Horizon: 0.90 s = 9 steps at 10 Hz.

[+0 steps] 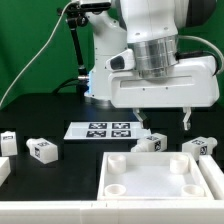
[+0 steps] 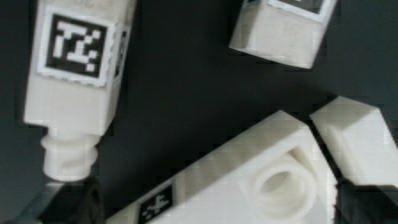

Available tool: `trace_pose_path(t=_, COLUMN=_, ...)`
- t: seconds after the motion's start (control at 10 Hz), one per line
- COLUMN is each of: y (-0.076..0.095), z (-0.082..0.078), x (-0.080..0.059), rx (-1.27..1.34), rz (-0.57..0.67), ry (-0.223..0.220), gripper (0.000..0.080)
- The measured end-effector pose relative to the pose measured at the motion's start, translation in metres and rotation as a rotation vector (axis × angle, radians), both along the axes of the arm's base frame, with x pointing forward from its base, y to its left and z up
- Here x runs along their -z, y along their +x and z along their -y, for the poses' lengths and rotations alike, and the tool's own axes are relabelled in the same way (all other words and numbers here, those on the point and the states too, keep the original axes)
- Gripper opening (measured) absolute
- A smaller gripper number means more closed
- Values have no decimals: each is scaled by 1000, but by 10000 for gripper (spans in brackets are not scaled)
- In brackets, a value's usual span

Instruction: Assemble one leg

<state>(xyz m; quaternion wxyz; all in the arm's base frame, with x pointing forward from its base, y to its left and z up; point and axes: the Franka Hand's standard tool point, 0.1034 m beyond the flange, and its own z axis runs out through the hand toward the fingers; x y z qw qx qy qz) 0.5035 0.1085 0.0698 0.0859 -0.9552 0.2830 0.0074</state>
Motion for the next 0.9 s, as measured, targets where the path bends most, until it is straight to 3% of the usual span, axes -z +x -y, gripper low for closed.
trace_pose_path(t=0.3, y=-1, z=-3, x=0, rx=172, rz=-33, ry=23, gripper=649)
trace_pose_path(t=0.6, y=4, z=-1, x=-1, rx=432, rz=-109, ry=109, gripper=649)
trace_pose_path(t=0.9, y=5, z=-8, x=5, rx=421, rz=-113, ry=112, gripper=649)
